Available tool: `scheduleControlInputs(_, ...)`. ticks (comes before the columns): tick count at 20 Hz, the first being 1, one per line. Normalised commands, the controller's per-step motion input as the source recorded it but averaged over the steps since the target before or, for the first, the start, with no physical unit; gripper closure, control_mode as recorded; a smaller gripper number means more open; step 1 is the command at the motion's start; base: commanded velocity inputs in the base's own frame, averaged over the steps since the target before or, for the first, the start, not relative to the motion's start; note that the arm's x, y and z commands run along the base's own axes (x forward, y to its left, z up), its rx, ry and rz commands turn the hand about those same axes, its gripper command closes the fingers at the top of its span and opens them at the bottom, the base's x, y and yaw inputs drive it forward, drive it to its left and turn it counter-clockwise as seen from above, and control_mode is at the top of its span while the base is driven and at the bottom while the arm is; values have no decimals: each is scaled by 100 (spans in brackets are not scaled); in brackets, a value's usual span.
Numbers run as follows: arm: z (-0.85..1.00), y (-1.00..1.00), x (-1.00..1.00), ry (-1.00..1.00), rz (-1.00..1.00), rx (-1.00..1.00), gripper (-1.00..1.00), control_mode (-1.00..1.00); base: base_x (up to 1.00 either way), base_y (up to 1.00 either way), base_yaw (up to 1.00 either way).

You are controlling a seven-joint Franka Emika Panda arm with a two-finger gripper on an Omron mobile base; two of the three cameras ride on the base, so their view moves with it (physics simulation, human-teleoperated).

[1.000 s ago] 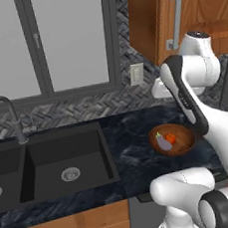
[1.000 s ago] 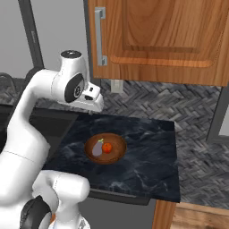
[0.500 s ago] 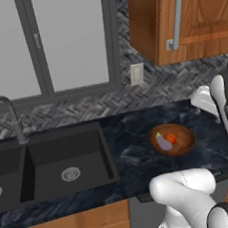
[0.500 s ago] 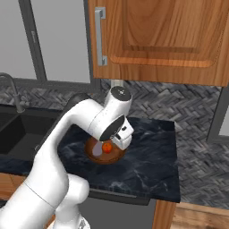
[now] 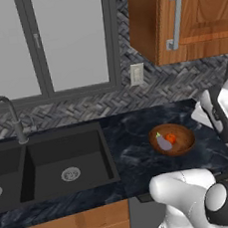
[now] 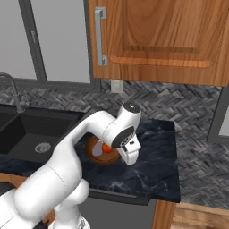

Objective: Dump the apple and eggplant from the bowl so the bowl can be washed. Place the bowl in the sink after clearing the leftovers.

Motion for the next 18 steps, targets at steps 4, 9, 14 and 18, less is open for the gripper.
scheduleControlInputs(4,-53,0,35,12,-10,0,-100,-100,0,0,0)
scheduleControlInputs(9,-48,0,43,3,-3,0,-100,-100,0,0,0)
scheduleControlInputs(14,-45,0,39,0,-1,0,-100,-100,0,0,0)
scheduleControlInputs(18,-37,0,41,0,0,0,-100,-100,0,0,0)
